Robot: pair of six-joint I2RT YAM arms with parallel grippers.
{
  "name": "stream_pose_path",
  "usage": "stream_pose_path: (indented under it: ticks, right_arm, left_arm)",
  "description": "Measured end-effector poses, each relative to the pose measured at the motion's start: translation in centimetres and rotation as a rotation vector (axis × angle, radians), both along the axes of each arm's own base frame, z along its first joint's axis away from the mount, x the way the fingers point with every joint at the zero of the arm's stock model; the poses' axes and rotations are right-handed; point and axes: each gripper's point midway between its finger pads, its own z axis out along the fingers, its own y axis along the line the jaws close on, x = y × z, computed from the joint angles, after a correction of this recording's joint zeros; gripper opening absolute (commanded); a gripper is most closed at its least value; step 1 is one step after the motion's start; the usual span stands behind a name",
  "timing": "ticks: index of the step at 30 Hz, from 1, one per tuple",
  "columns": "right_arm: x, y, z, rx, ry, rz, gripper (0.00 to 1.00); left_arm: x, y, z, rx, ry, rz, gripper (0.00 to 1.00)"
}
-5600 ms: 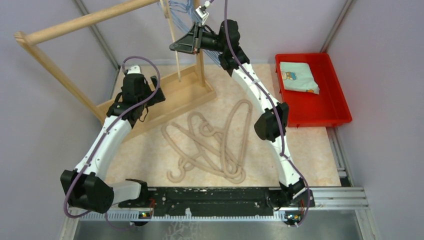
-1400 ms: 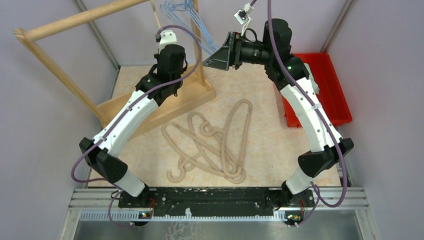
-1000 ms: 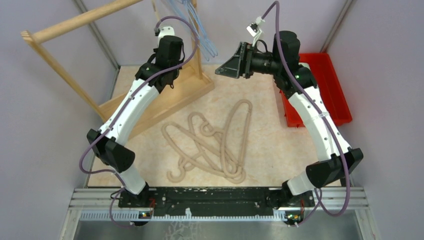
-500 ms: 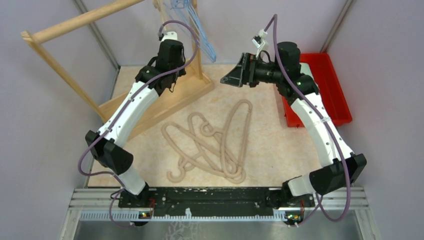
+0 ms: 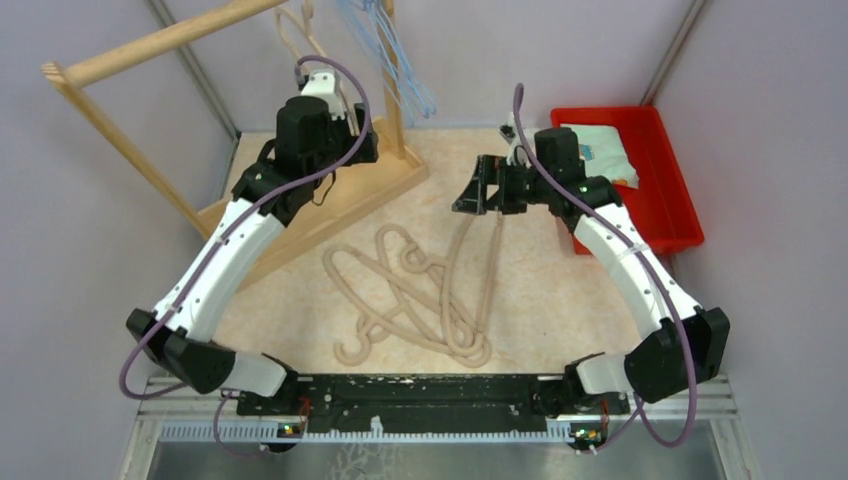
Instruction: Organize the hangers
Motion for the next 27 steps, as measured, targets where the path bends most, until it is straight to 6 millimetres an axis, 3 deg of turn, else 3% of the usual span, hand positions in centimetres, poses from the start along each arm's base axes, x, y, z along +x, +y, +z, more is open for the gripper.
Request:
stream_pose_path:
  ticks: [3,8,14,21,27]
  right_arm:
    - [-0.3,-0.8,-2.5,-0.05,0.029,-0.023,0.99]
    - [-1.1,-2.1,-6.3,-0.133,0.09,-0.054,0.97]
    - [-1.5,-2.8,-8.4,-0.18,0.12,-0.066,0.92]
    - [-2.5,-2.4,-11.5,-0.221,0.167,-0.055,0.82]
    - [-3.9,-1.4,-15.8,-0.276,0.252,-0.071,0.74]
  left_arm:
    - [-1.7,-0.1,0.0,-0.032,-0.022,-0.052,0.99]
    - [-3.6,-0.6,-2.1,-0.05,-0.001,-0.128,1.0]
    - [-5.2,-0.8,-4.8,-0.062,0.04,-0.176,1.0]
    - [-6.7,-0.6,-6.7,-0.087,0.074,-0.184,1.0]
    - [-8.8,0.4,-9.8,-0.095,0.132,-0.174,0.97]
